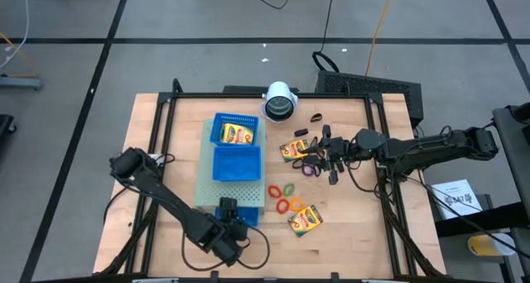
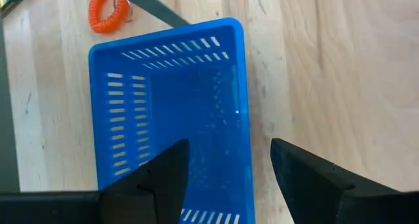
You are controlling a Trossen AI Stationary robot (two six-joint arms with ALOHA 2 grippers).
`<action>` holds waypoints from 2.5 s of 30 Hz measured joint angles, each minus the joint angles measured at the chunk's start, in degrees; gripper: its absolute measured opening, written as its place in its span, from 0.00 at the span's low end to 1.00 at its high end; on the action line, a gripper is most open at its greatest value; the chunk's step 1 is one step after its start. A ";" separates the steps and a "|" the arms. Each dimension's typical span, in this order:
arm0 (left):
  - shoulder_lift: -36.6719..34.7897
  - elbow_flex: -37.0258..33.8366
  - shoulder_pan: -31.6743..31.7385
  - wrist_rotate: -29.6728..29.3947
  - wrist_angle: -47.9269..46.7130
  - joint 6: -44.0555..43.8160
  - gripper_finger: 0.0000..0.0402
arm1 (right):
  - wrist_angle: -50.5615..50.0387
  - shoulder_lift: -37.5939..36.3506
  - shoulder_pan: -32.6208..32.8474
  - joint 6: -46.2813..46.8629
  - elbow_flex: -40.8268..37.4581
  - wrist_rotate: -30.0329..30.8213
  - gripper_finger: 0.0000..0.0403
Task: Pick & Place Office Desk Supplies
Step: Put the blue bin on the shelf
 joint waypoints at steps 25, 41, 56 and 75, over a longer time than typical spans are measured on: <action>0.95 0.01 -3.37 -4.78 1.63 -10.44 0.41 | 0.00 0.00 0.00 -0.19 0.02 0.00 0.29; 2.98 0.52 -4.31 -5.08 0.58 -12.39 0.63 | 0.44 0.00 0.00 -0.04 0.02 0.00 0.29; 5.89 0.54 -2.36 -0.36 0.59 -10.93 0.52 | 0.43 -0.01 0.00 -0.02 0.00 0.00 0.29; -0.17 0.63 -3.18 8.87 1.37 -11.60 0.02 | 0.44 0.00 0.00 -0.19 0.01 0.00 0.29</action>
